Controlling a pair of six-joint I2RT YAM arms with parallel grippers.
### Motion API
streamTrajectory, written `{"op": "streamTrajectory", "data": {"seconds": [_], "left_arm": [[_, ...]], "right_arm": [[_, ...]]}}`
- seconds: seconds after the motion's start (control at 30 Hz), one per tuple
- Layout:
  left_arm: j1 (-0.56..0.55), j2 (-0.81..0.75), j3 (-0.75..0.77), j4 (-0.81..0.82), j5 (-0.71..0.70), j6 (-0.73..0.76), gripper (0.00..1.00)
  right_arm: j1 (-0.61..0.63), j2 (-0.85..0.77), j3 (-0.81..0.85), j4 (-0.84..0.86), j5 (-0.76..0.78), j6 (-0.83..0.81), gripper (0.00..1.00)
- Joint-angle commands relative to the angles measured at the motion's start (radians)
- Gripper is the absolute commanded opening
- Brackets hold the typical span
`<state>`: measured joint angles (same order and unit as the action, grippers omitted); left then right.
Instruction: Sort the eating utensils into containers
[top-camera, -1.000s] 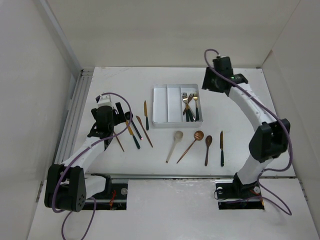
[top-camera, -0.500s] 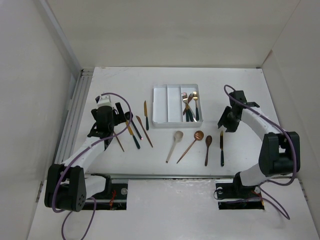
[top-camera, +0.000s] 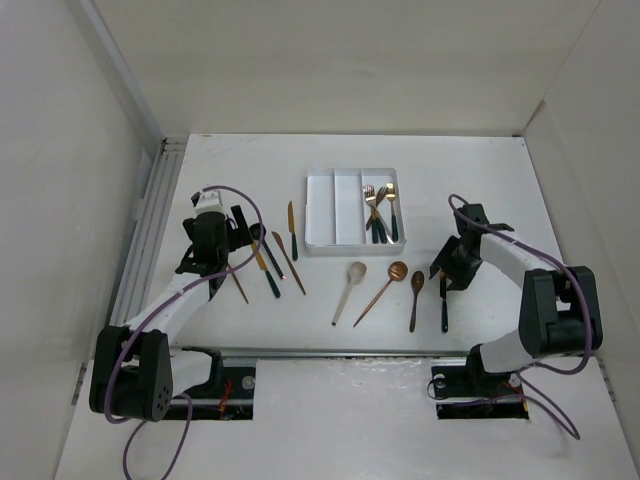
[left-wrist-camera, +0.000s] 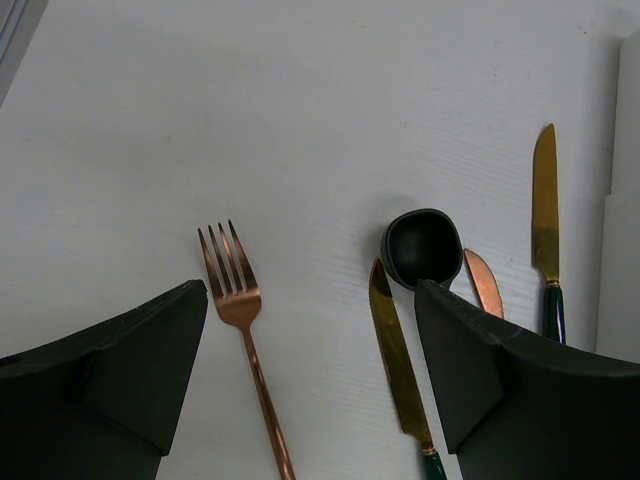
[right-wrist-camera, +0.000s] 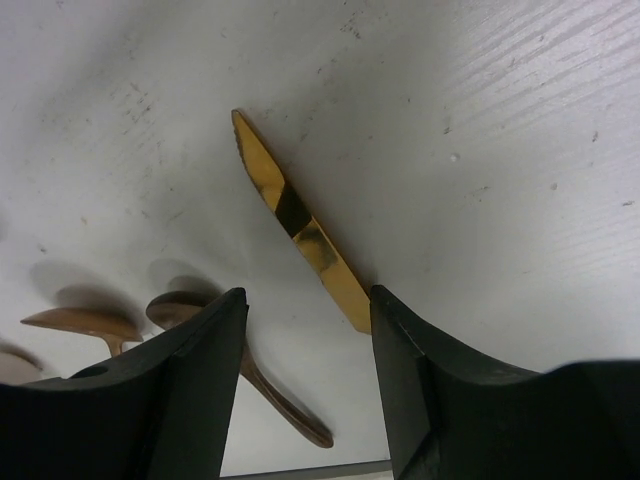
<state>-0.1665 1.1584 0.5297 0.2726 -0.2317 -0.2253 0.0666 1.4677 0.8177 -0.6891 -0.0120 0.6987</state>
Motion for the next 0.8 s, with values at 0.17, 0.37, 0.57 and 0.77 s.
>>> {"op": "streamTrajectory", "data": {"seconds": [0.17,0.37,0.57,0.77], "left_arm": [[-0.001,0.007,0.007,0.025,-0.008,-0.011,0.82],[-0.001,0.018,0.016,0.016,-0.008,-0.011,0.82],[-0.001,0.027,0.035,0.016,-0.008,-0.011,0.82],[-0.001,0.027,0.035,0.016,-0.008,-0.011,0.82]], "right_arm": [[-0.001,0.026,-0.031,0.049,-0.008,0.035,0.58],[0.009,0.036,-0.041,0.039,-0.008,0.044,0.58],[0.054,0.002,-0.031,-0.042,0.063,0.053,0.58],[0.108,-0.095,-0.087,-0.125,0.054,0.139,0.59]]}}
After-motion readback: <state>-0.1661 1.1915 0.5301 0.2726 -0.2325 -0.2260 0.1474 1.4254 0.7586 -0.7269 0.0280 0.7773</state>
